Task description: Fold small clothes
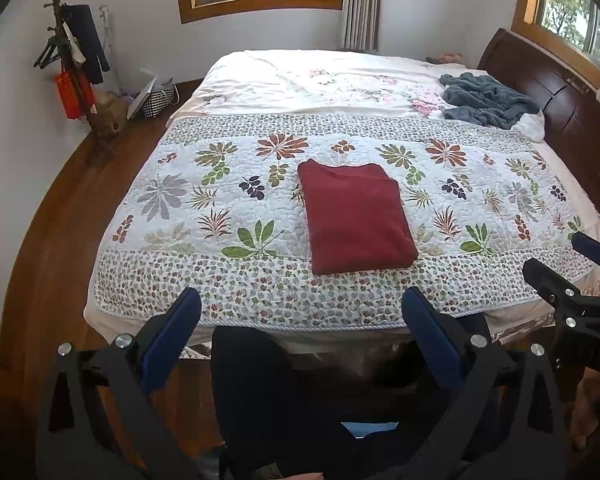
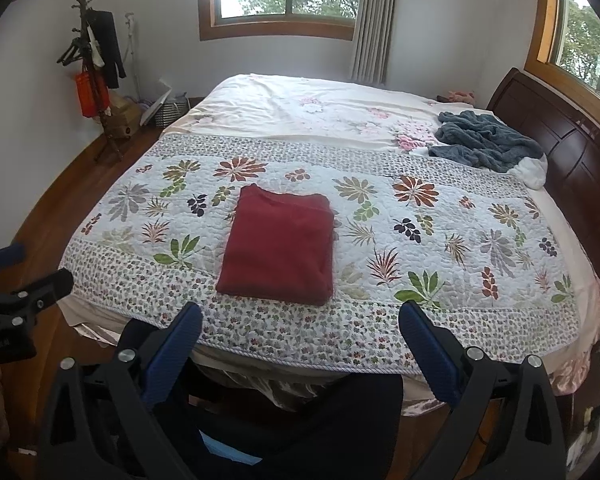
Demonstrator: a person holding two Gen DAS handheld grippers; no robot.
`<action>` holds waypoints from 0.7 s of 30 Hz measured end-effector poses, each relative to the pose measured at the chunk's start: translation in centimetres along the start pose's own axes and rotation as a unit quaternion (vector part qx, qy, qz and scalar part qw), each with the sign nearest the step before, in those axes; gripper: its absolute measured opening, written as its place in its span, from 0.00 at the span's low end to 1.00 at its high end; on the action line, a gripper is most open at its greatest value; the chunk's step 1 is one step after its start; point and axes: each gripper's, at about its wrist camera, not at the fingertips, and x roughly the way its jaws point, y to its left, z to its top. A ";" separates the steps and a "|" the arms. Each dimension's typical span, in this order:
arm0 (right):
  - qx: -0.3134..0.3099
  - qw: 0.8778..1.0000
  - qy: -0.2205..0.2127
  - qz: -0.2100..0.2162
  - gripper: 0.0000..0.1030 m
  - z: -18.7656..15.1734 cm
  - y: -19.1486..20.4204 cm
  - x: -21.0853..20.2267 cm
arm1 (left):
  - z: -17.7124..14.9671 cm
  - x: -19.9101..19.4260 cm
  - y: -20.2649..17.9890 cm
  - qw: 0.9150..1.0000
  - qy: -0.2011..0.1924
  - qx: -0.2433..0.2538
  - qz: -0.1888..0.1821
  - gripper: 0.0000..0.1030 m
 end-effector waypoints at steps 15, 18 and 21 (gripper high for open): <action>0.005 1.000 0.003 0.001 0.96 -0.2 0.1 0.3 | 0.4 0.3 -0.3 1.000 0.001 0.007 0.001 0.97; 0.006 1.000 0.003 0.002 0.96 -0.3 0.1 0.4 | 0.4 0.4 -0.2 1.000 0.003 0.007 0.001 0.97; 0.006 1.000 0.003 0.002 0.96 -0.3 0.1 0.4 | 0.4 0.4 -0.2 1.000 0.002 0.007 0.002 0.97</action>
